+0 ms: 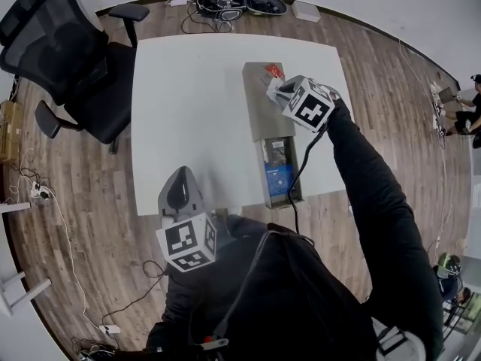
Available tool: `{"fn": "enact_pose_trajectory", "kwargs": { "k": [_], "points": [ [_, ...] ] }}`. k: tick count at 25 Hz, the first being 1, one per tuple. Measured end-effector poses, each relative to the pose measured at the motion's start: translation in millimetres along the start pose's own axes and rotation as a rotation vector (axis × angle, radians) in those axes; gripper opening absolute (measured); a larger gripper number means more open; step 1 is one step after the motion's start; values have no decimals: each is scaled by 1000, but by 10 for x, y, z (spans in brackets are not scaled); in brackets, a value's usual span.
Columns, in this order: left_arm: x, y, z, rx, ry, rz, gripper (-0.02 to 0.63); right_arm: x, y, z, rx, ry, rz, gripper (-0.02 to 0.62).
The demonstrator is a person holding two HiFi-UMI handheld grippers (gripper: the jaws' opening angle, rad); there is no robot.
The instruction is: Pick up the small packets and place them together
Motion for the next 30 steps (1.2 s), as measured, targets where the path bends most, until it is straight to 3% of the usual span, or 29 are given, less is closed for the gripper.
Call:
{"fn": "enact_pose_trajectory", "kwargs": {
  "k": [16,19,21,30],
  "points": [
    [160,24,123,7,39,-6,-2,-104,-18,400,48,95,25,78],
    [168,17,132,5,42,-2,-2,-117,-32,423,34,94,49,106],
    [170,22,134,5,43,-1,-2,-134,-31,418,24,92,55,75],
    [152,54,165,6,29,0,-2,-81,79,125,-52,107,20,119]
  ]
}}
Point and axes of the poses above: the fingertips, and each gripper's own axes: z forward along the fingers, x to its left, y out of its top, the point moved 2 cm from there along -z, backward along the fingers, and after that the axes turned 1 degree about -z, right-handed, at the moved point
